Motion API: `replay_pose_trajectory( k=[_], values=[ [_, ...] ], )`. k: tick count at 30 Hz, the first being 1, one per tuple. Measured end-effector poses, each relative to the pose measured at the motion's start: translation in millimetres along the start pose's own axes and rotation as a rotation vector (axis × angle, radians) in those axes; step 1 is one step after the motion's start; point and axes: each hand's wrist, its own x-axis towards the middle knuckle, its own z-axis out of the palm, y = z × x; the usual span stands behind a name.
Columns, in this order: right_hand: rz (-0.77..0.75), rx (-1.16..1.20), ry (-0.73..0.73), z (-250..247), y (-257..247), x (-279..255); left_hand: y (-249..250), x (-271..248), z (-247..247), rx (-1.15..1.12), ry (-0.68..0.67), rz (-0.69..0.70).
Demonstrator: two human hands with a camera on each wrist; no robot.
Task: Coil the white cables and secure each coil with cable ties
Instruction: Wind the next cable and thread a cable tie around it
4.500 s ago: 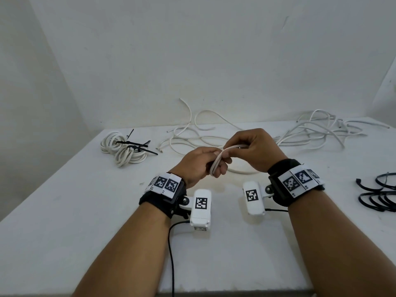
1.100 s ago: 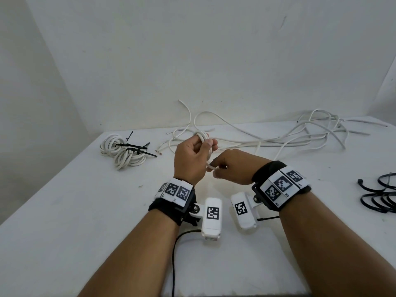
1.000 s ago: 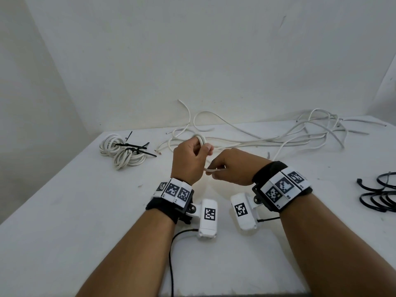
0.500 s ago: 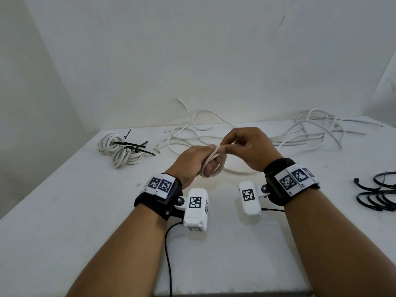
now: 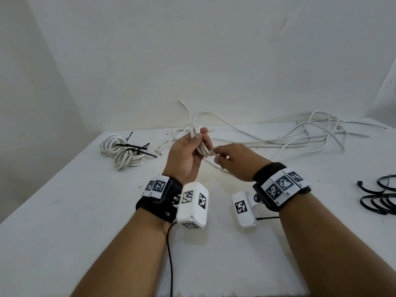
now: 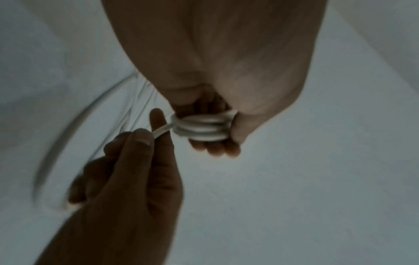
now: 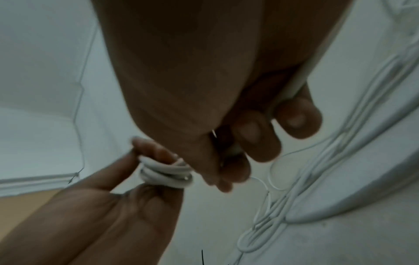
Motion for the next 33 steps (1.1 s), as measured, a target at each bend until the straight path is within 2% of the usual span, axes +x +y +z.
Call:
replay_pose_trajectory(
  k=[3,6,8,10,12,15,18,22,25,27,30,33],
  values=[
    [0.012,-0.144,-0.130,2.1,-10.5,-2.6,-6.9,3.1,-4.8,0.323,0.142,0.086],
    [-0.009,-0.200,-0.170,2.1,-17.6,-6.4,-9.0,1.6,-6.5,0.752,0.230,0.189],
    [-0.029,-0.204,-0.173,0.2,-21.4,-8.8,-8.6,-0.1,-7.6,1.054,0.185,0.189],
    [-0.063,-0.149,-0.134,-2.8,-22.9,-9.7,-8.7,-1.5,-7.9,1.337,0.072,0.086],
    [-0.088,-0.042,-0.027,-5.5,-20.4,-10.3,-7.3,-1.4,-6.3,1.467,-0.043,-0.022],
    [-0.134,0.142,0.158,-10.7,-9.5,-11.9,-4.3,-5.7,4.0,1.373,-0.157,-0.135],
    [-0.220,0.277,0.234,-12.6,-2.4,-13.0,-4.4,-11.2,11.1,1.100,-0.094,-0.195],
    [-0.276,0.248,0.366,-12.9,9.2,-7.2,-2.9,-12.2,7.6,0.892,-0.040,-0.231],
    [-0.186,0.240,0.324,-11.4,18.2,-8.4,2.8,-7.2,3.3,0.697,0.033,-0.270],
    [-0.169,0.271,0.349,-11.2,17.9,-11.4,4.4,-3.5,2.3,0.655,0.055,-0.274],
    [-0.258,0.338,0.382,-13.1,10.4,-14.0,3.5,-4.1,3.3,0.691,0.064,-0.266],
    [-0.271,0.312,0.287,-5.4,4.7,-11.5,3.1,-7.9,4.6,0.643,0.050,-0.299]
  ],
)
